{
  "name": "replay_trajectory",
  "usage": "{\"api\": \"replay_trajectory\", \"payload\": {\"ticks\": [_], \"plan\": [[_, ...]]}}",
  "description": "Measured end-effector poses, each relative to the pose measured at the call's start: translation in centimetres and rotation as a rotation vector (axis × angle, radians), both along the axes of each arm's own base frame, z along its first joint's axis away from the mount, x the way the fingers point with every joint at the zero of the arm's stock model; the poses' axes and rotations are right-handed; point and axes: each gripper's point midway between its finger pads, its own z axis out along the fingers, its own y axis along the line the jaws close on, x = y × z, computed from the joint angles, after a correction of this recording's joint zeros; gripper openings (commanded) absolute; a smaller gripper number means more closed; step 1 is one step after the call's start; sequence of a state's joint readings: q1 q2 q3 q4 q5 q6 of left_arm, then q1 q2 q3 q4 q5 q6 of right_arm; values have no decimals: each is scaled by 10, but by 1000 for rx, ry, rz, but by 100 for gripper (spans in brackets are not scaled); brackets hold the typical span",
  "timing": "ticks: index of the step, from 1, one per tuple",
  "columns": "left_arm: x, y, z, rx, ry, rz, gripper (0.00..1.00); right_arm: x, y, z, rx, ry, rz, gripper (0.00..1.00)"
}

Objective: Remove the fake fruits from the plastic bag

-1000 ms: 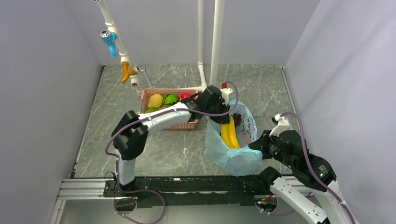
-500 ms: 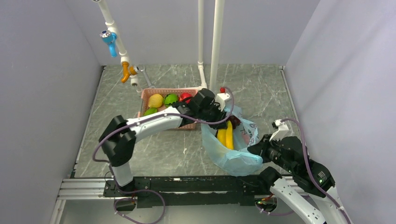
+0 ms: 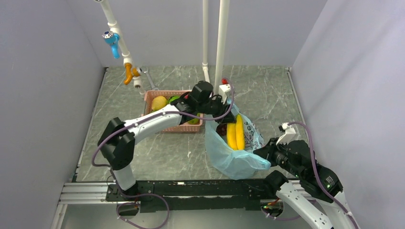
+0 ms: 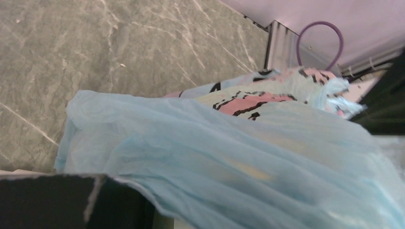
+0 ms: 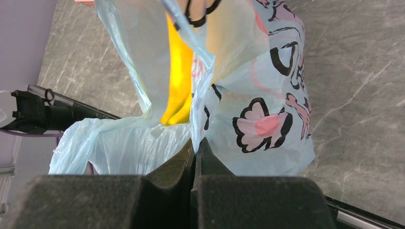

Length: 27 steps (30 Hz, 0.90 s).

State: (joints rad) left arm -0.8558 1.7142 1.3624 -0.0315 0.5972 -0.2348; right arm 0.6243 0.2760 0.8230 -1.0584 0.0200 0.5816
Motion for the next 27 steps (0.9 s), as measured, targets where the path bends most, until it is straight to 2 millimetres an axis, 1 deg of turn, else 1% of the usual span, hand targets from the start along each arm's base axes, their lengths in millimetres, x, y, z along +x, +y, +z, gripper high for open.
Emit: {"api": "replay_trajectory", "payload": {"ticks": [2, 3, 4, 5, 7, 10, 13, 16, 20, 21, 24, 25, 27], "plan": [[9, -6, -7, 27, 31, 29, 10, 1, 0, -1, -4, 9, -4, 0], [15, -9, -11, 44, 47, 46, 20, 2, 1, -2, -8, 15, -8, 0], [20, -12, -16, 63, 68, 64, 34, 3, 1, -3, -15, 23, -10, 0], [25, -15, -23, 85, 89, 82, 42, 4, 1, -4, -21, 31, -11, 0], [31, -17, -37, 120, 125, 109, 53, 6, 2, -7, -32, 43, -15, 0], [31, -9, -64, 192, 189, 152, 61, 8, 1, -7, -39, 50, -27, 0], [26, -4, -76, 235, 219, 179, 69, 9, 1, -4, -35, 43, -31, 0], [19, -3, -81, 270, 236, 214, 72, 9, 1, -1, -32, 39, -31, 0], [3, 3, -86, 321, 296, 282, 71, 10, 2, 0, -35, 43, -31, 0], [0, 3, -86, 328, 317, 302, 70, 11, 2, -1, -36, 45, -31, 0], [-15, 4, -89, 322, 427, 372, 61, 11, 3, 1, -37, 45, -30, 0], [-22, 6, -92, 312, 483, 396, 62, 11, 3, 2, -36, 43, -30, 0], [-33, 8, -102, 303, 576, 432, 69, 12, 3, 2, -34, 41, -30, 0]]}}
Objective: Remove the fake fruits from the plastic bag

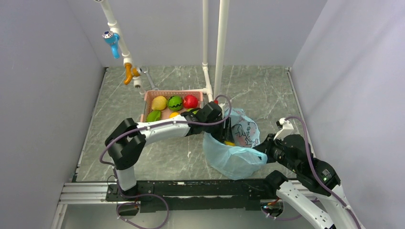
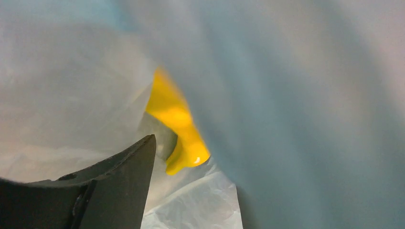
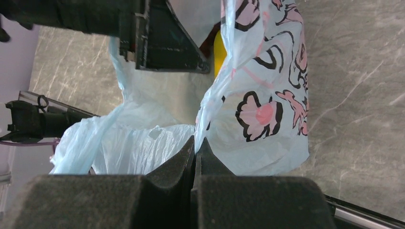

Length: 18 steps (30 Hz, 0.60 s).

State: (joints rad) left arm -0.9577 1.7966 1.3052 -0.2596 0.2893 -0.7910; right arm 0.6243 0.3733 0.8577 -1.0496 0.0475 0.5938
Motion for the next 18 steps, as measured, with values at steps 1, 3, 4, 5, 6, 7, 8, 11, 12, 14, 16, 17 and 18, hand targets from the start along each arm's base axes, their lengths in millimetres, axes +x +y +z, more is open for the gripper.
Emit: {"api": "replay_trajectory", "payload": {"ticks": [1, 3, 4, 5, 6, 7, 8, 11, 12, 14, 16, 17, 18], "plan": [[-4, 2, -7, 3, 38, 26, 73, 0, 0, 0, 1, -2, 0, 0], [-10, 6, -18, 38, 96, 71, 80, 1, 0, 1, 3, -4, 0, 0], [-10, 6, -21, 52, 106, 86, 80, 0, 0, 1, 3, -4, 0, 0], [-10, 6, -22, 68, 112, 103, 80, 0, 0, 1, 3, -4, 0, 0], [-7, 6, -21, 87, 108, 120, 80, 0, 0, 1, 4, -5, 0, 0], [-6, 4, -19, 94, 102, 126, 80, 0, 0, 1, 4, -6, 0, 0], [-4, 0, -16, 103, 89, 132, 80, 0, 0, 1, 5, -6, 0, 0], [-7, -11, -10, 121, 45, 131, 80, 0, 0, 2, 5, -7, 1, 0], [-11, -12, -10, 136, 33, 127, 79, 0, 0, 1, 5, -8, 0, 0], [-19, -9, -16, 181, 4, 116, 77, 0, 0, 2, 5, -9, 1, 0], [-25, -5, -22, 224, -31, 96, 79, 0, 0, 2, 6, -10, 1, 0], [-27, -5, -23, 232, -54, 80, 80, 0, 0, 2, 7, -11, 1, 0], [-28, -3, -25, 236, -80, 67, 80, 0, 0, 2, 7, -11, 1, 0]]}}
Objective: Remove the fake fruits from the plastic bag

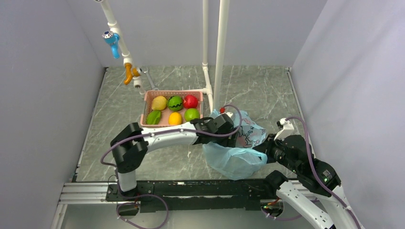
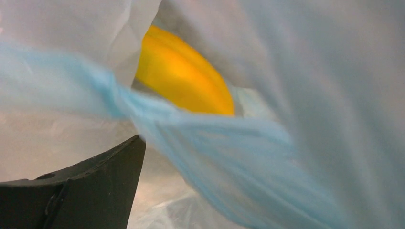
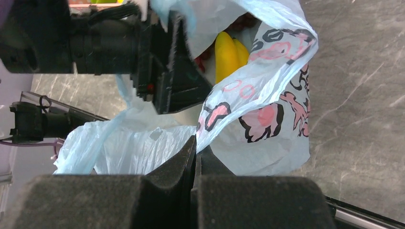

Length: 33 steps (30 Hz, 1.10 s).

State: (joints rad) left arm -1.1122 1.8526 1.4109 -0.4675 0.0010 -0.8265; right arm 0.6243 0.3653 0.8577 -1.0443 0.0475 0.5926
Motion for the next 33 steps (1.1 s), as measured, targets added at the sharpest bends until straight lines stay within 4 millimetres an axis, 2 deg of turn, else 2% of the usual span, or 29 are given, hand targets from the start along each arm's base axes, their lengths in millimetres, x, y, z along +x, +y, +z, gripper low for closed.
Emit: {"api": "replay_trajectory", "payload": {"ticks": [3, 5, 10, 12, 15, 17, 22, 29, 33], "plan": [[-4, 18, 2, 15, -71, -44, 89, 0, 0, 0, 0, 0, 0, 0], [-1, 27, 15, 12, -122, -56, 89, 0, 0, 0, 1, -1, 0, 0], [15, 24, 74, -109, -218, -85, 78, 1, 1, 2, 5, -7, 1, 0], [22, 22, 92, -177, -212, -97, 74, 2, 1, 2, 6, -10, 1, 0], [27, 22, 111, -279, -165, -129, 69, 2, 2, 3, 9, -14, 1, 0], [32, 23, 116, -314, -145, -137, 72, 3, 2, 4, 10, -15, 1, 0], [21, 27, 108, -288, -50, -120, 82, 3, 2, 4, 10, -16, 1, 0], [-19, 6, 78, -210, 13, -137, 77, 3, 2, 4, 11, -16, 1, 0], [-24, -4, 49, -149, 21, -114, 77, 3, 2, 4, 12, -17, 2, 0]]}}
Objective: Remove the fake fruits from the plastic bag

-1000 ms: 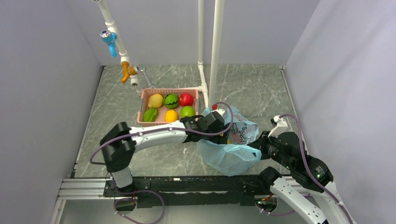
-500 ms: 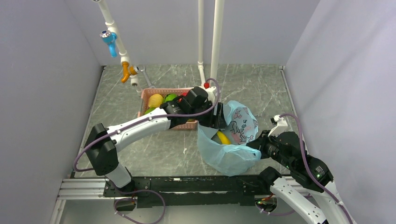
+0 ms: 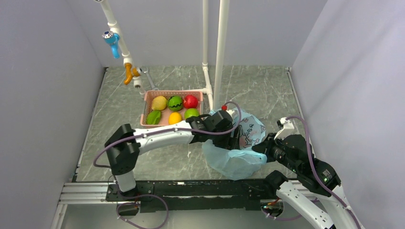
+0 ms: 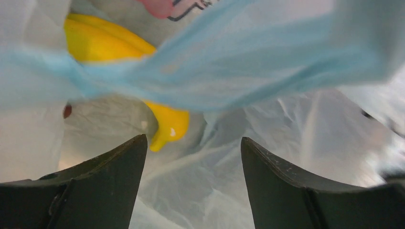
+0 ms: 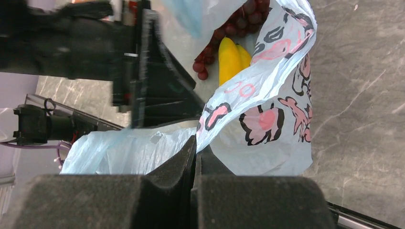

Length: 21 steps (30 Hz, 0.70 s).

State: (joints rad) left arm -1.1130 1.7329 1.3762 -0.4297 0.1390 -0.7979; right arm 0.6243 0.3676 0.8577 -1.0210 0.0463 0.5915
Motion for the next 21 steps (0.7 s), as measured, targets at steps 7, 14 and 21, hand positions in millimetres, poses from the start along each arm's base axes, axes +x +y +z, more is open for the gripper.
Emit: {"api": "replay_trajectory", "payload": {"ticks": [7, 14, 21], "plan": [[18, 0, -62, 146, 22, 121, 74, 0, 0, 0, 1, -1, 0, 0], [28, -15, -75, 171, -16, 172, 65, 0, 0, 0, 1, -2, 0, 0], [36, -30, -77, 173, -53, 212, 52, 0, 0, 0, 1, -2, 0, 0]]}}
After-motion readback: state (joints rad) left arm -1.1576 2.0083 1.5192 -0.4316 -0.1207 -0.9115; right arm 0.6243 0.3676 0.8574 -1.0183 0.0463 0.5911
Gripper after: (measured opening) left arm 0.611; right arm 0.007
